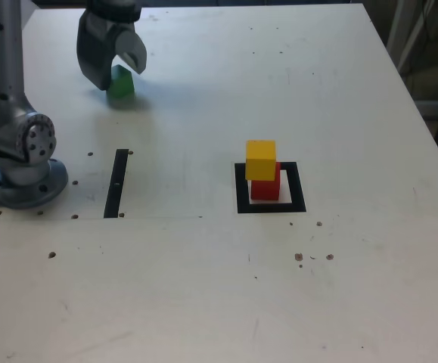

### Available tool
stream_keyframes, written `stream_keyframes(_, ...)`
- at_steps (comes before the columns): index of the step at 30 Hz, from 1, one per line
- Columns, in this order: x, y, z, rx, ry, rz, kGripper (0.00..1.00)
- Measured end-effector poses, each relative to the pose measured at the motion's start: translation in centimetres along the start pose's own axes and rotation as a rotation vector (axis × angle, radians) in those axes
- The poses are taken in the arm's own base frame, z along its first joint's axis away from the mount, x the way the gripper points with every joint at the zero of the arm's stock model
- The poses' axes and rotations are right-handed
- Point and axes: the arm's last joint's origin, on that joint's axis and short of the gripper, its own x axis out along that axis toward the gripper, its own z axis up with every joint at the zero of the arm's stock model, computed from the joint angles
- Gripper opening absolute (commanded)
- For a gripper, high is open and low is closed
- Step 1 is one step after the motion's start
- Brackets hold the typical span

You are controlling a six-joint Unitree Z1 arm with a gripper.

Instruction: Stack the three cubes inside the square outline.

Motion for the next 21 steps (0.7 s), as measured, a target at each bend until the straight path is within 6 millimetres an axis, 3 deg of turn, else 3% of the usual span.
stream_keyframes(8, 0.2, -0.2, 0.0, 0.048, -0.005, -0.026, 0.26)
stream_keyframes(15, -0.1, -0.5, 0.6, 0.072, -0.061, -0.013, 0.13)
stream_keyframes(21, -1.4, -0.9, 0.7, 0.117, -0.104, -0.026, 0.07)
